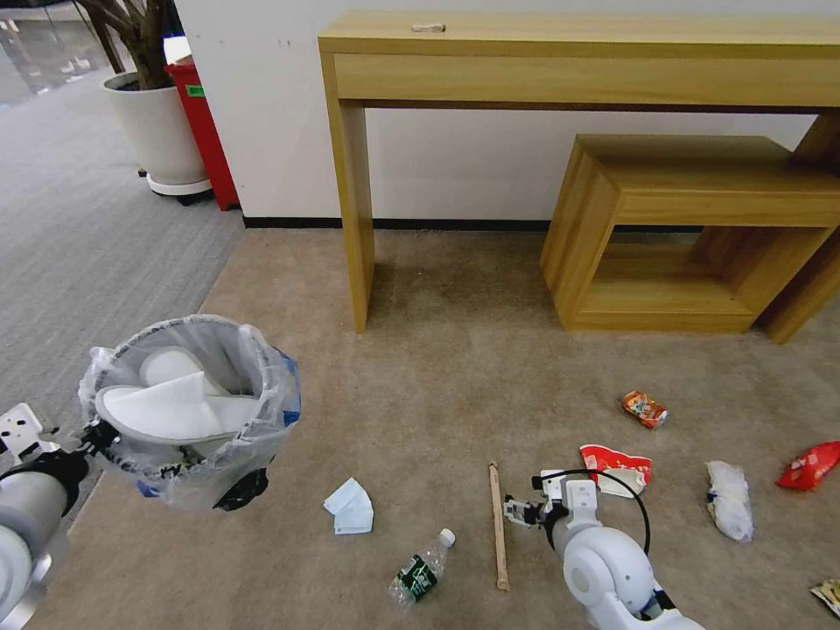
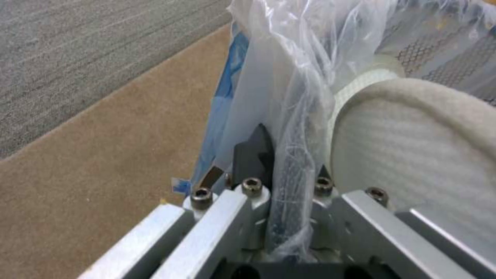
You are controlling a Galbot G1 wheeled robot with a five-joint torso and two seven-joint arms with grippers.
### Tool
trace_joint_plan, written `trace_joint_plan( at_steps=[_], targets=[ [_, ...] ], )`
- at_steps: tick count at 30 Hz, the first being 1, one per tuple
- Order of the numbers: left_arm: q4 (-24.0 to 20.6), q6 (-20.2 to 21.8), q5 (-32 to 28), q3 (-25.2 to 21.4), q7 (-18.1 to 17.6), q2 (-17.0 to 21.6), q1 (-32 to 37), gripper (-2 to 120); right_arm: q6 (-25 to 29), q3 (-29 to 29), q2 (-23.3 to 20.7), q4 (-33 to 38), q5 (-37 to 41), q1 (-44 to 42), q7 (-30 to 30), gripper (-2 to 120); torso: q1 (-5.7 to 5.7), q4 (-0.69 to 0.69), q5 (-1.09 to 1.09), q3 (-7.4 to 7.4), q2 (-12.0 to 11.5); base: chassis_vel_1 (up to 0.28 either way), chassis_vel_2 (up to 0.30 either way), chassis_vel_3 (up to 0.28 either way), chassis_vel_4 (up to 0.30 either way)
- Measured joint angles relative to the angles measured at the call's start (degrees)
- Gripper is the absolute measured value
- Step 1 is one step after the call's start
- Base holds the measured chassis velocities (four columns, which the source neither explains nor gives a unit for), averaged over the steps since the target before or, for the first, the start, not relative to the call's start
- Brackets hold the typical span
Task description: Pick up the trash bin and place the garbage on the floor into it.
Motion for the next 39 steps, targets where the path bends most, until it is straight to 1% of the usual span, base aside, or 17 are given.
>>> trace_joint_plan(
  at_steps=[9,16,21,31,33,34,37,39],
  targets=[
    [0.65,0.0,0.14,-0.16,0.2,0.1,-0.09,1,0.37,-2.49,0.63,-2.73,-1.13,1.5,-2.15,100,0.0,0.0,0.0,0.0,0.0,0.0,0.0,0.0,0.0],
    [0.69,0.0,0.18,-0.75,0.34,0.18,0.1,1,0.58,-5.42,1.22,-6.56,-2.82,3.74,-3.42,100,0.0,0.0,0.0,0.0,0.0,0.0,0.0,0.0,0.0],
    [0.33,0.0,0.18,-0.9,0.36,0.16,0.12,1,0.62,-5.73,1.38,-7.87,-3.13,4.5,-3.46,100,0.0,0.0,0.0,0.0,0.0,0.0,0.0,0.0,0.0],
    [-0.08,0.0,0.19,-0.82,0.36,-0.22,0.26,1,0.72,-4.38,1.86,-9.31,-3.92,4.05,-3.45,100,0.0,0.0,0.0,0.0,0.0,0.0,0.0,0.0,0.0],
    [-0.09,0.0,0.2,-0.73,0.36,-0.3,0.29,1,0.73,-4.29,1.98,-9.46,-3.97,3.96,-3.46,99,0.0,0.0,0.0,0.0,0.0,0.0,0.0,0.0,0.0],
    [-0.1,0.0,0.24,-0.65,0.38,-0.39,0.32,1,0.73,-4.19,2.17,-9.64,-4.07,3.78,-3.56,96,0.0,0.0,0.0,0.0,0.0,0.0,0.0,0.0,0.0],
    [-0.1,0.0,0.3,-0.66,0.49,-0.43,0.39,1,0.75,-4.13,2.47,-9.69,-4.47,3.27,-4.14,92,0.0,0.0,0.0,0.0,0.0,0.0,0.0,0.0,0.0],
    [-0.1,0.0,0.28,-0.81,0.58,-0.35,0.39,1,0.76,-4.17,2.62,-9.69,-4.76,2.85,-4.61,85,0.0,0.0,0.0,0.0,0.0,0.0,0.0,0.0,0.0]
  ],
)
